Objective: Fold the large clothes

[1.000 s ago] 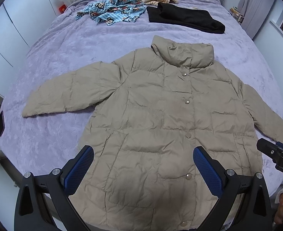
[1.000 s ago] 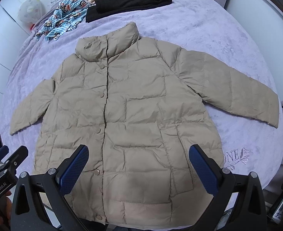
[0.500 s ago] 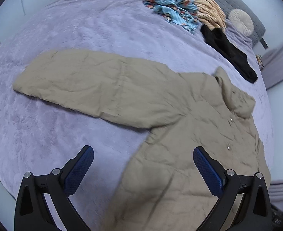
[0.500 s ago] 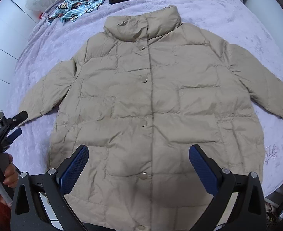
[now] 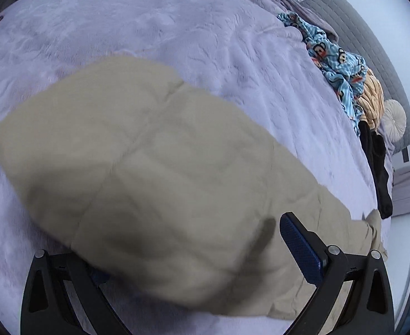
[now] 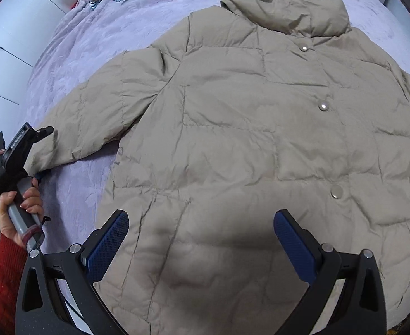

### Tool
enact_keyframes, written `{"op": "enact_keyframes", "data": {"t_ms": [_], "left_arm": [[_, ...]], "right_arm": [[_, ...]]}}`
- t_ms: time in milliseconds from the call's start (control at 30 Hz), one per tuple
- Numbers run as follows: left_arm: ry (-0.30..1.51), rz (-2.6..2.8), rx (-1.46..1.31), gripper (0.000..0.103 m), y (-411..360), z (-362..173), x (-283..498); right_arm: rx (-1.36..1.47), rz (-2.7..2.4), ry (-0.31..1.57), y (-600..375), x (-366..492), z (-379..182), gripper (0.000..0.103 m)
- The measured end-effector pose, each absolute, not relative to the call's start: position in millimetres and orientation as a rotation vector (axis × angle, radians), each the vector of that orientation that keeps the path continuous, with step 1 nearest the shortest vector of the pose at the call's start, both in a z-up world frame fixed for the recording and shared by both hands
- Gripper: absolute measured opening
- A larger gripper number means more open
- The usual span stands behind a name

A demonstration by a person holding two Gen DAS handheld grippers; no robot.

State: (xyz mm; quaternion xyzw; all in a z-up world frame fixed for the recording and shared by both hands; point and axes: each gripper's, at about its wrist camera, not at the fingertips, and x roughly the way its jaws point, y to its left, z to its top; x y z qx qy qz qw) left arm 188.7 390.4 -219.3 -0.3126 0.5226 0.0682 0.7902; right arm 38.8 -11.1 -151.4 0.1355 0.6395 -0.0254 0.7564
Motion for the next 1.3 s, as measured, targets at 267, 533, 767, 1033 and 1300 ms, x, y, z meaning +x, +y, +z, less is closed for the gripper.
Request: {"op": "enact_keyframes", "data": {"t_ms": [267, 533, 767, 1033, 1300], "left_arm": [[1.082, 0.127, -0.658, 0.01, 396.2, -201.1, 229.7], [0.846, -0.06, -0.318, 0.01, 343.5, -81.8, 219.7], [0.802, -0.293, -0.242, 0.01, 254.7, -32.1, 220.3], [0.822, -0.549, -0.175, 0.01, 84.0, -12.1, 193.3], [0.999, -0.681, 0.126, 0.01, -116.5, -93.0, 147.6]], "right_arm": [[0.349, -0.059, 1.285, -12.7, 89.8, -159.6, 0.103], [0.613, 0.07, 1.193, 0.1, 142.2, -190.1, 0.024], [0.651, 0.169, 1.292, 45.2, 163.1, -246.5, 0.022], [0.68, 0.214, 1.246, -20.6, 123.8, -207.7, 0.022], [0.613, -0.142, 1.184, -195.8, 33.7, -165.7, 0.022]]}}
